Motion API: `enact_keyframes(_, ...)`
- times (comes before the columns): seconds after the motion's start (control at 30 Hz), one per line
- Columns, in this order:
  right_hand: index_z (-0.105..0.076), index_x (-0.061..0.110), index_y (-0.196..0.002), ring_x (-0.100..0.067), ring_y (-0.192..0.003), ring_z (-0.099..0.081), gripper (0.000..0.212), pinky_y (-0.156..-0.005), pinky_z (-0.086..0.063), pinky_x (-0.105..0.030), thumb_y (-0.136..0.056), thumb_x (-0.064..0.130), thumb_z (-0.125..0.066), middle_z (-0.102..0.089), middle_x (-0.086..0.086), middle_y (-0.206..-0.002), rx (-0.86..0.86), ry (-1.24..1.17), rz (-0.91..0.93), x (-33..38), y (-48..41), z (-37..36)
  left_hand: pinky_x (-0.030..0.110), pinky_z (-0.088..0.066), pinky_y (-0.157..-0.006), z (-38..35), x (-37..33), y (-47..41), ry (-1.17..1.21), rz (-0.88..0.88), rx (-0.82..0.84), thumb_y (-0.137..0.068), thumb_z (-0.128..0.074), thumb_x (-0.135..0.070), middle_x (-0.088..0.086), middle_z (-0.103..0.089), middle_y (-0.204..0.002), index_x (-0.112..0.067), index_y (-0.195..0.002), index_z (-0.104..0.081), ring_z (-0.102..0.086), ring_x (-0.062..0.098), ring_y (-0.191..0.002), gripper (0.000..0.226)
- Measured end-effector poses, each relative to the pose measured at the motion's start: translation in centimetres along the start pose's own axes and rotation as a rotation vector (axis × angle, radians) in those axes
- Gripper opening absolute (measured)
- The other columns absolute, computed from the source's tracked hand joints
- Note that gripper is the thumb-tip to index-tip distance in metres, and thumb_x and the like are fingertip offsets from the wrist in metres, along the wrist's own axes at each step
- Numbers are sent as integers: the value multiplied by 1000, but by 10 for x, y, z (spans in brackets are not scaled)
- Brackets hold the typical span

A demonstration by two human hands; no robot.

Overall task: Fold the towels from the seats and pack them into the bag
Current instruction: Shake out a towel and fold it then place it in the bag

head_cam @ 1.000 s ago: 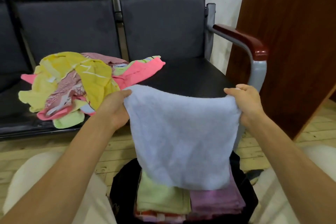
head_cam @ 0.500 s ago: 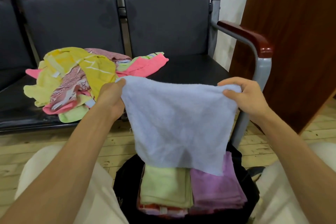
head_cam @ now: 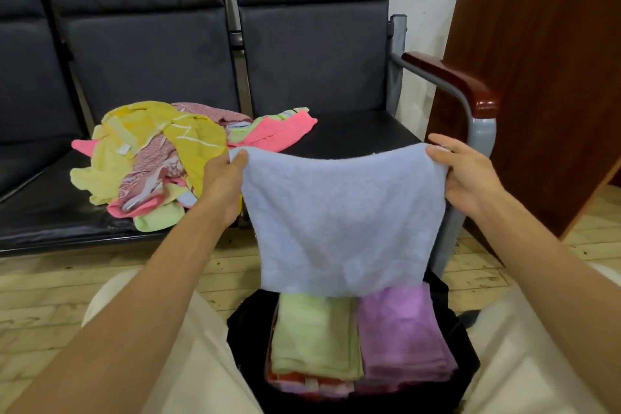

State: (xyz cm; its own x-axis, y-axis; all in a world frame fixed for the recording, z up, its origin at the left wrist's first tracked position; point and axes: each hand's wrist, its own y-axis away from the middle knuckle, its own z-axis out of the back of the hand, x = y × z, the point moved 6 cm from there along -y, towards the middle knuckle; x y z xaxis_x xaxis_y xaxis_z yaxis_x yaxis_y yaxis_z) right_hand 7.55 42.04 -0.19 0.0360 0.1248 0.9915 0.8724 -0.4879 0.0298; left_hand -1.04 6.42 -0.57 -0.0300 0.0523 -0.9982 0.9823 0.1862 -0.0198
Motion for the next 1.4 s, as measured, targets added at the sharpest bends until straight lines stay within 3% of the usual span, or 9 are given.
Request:
enact_keyframes(0.13,-70,26,-89,-24,-113,-56,15,-99,-49,-41,-90,12,-66,-63,-3,-119,-80,212,124,34,-12,-7,39,-48,-89,6,-28,-19,-129,-37,4,-97,-52,-16,12,-59,-115,0,-115,-57,-57,27,-105,24)
enact_keyframes(0.23,-72,21,-93,-21,-114,-53,11,-97,-45,-34,-90,11,-67,-63,-3,-119,-119,347,229,63,-18,-11,35,-45,-77,11,-55,-28,-231,-102,6,-95,-53,-15,13,-60,-101,4,-102,-60,-55,24,-92,21)
enact_keyframes(0.37,-72,21,-89,-21,-114,-53,13,-99,-46,-35,-89,8,-67,-63,-3,-120,-129,331,271,90,-19,-15,32,-38,-69,12,-88,-27,-241,-173,18,-88,-58,-10,6,-50,-81,-9,-80,-60,-45,19,-76,9)
enact_keyframes(0.5,-73,18,-98,-20,-111,-53,13,-104,-45,-37,-90,10,-66,-60,2,-110,-160,305,235,104,-16,-13,33,-48,-77,15,-109,-19,-174,-198,8,-84,-67,-10,5,-61,-93,-13,-86,-68,-56,19,-86,3)
enact_keyframes(0.63,-73,16,-105,-20,-113,-52,18,-107,-43,-39,-90,10,-65,-58,3,-111,-155,333,233,105,-16,-13,37,-54,-87,16,-118,-14,-200,-200,5,-86,-69,-13,8,-68,-104,-7,-98,-72,-62,20,-98,14)
enact_keyframes(0.9,-67,9,-122,-29,-120,-50,36,-106,-44,-40,-86,8,-71,-57,-9,-130,-150,485,296,115,-18,-11,38,-55,-88,11,-125,-17,-311,-269,50,-77,-78,-7,12,-68,-111,-5,-106,-71,-63,26,-103,30)
enact_keyframes(1.03,-63,8,-126,-32,-122,-51,44,-104,-44,-42,-83,1,-71,-57,-12,-133,-108,700,360,116,-17,-11,31,-53,-85,10,-130,-8,-457,-431,-38,-76,-79,-8,9,-69,-106,-8,-104,-73,-63,21,-97,29)
enact_keyframes(1.2,-69,2,-114,-30,-104,-60,23,-94,-45,-32,-92,3,-61,-67,-18,-112,-104,916,529,121,-13,-16,26,-46,-85,5,-138,-3,-696,-634,-116,-83,-71,-11,13,-72,-101,-5,-100,-75,-65,25,-97,18)
enact_keyframes(1.4,-73,4,-108,-21,-81,-61,21,-83,-51,-31,-90,13,-67,-70,-13,-98,-217,979,559,127,-20,-14,32,-45,-74,0,-142,-14,-812,-605,-156,-92,-62,-18,14,-66,-101,-4,-96,-71,-61,30,-93,17)
